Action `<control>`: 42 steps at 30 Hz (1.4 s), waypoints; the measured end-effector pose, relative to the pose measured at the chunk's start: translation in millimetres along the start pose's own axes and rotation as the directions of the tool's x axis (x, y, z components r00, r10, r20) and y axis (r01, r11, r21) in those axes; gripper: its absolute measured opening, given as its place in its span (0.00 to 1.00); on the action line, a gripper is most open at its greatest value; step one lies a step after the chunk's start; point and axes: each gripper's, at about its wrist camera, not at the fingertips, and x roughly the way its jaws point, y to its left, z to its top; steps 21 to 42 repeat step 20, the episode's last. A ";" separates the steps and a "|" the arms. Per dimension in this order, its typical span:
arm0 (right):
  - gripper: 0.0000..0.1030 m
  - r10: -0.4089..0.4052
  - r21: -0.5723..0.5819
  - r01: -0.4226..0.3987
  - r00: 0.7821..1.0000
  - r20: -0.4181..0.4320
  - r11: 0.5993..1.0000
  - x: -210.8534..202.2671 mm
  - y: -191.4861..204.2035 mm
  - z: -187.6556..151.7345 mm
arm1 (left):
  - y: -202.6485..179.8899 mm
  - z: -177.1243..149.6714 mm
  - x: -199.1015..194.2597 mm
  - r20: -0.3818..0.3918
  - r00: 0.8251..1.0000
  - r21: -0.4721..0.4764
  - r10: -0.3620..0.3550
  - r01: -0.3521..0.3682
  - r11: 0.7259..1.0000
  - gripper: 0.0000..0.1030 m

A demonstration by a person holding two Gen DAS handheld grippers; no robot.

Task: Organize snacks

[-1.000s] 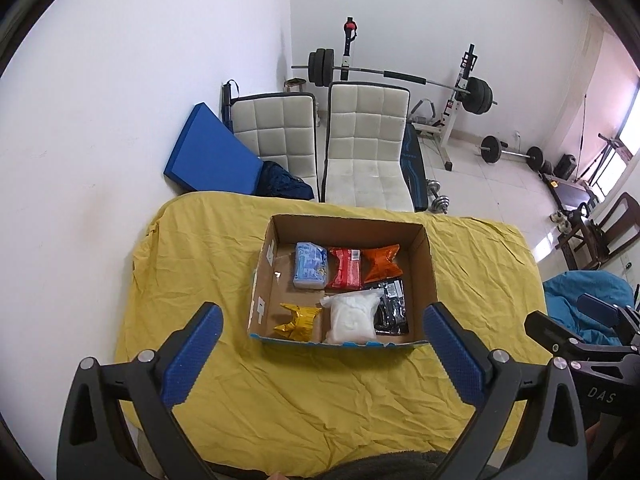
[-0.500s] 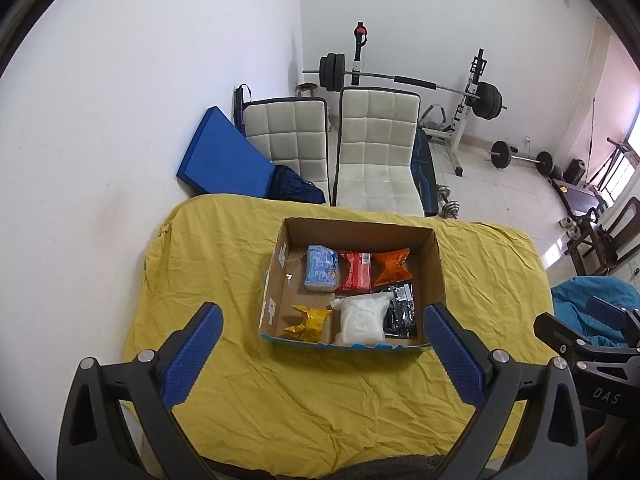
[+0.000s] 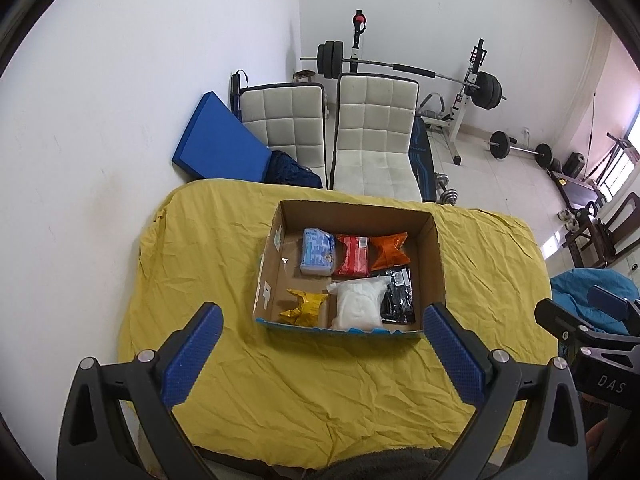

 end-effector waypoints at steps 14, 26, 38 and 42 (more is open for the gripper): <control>1.00 0.001 -0.010 -0.001 1.000 -0.003 1.000 0.4 -0.7 -1.7 | 3.8 -4.6 1.7 -0.010 1.000 -0.027 0.002 -0.002 1.000 1.00; 1.00 0.011 -0.024 -0.011 1.000 -0.012 1.000 2.2 3.2 -1.7 | 4.5 -5.1 1.9 -0.013 1.000 -0.035 0.010 -0.010 0.999 1.00; 1.00 0.011 -0.024 -0.011 1.000 -0.012 1.000 2.2 3.2 -1.7 | 4.5 -5.1 1.9 -0.013 1.000 -0.035 0.010 -0.010 0.999 1.00; 1.00 0.011 -0.024 -0.011 1.000 -0.012 1.000 2.2 3.2 -1.7 | 4.5 -5.1 1.9 -0.013 1.000 -0.035 0.010 -0.010 0.999 1.00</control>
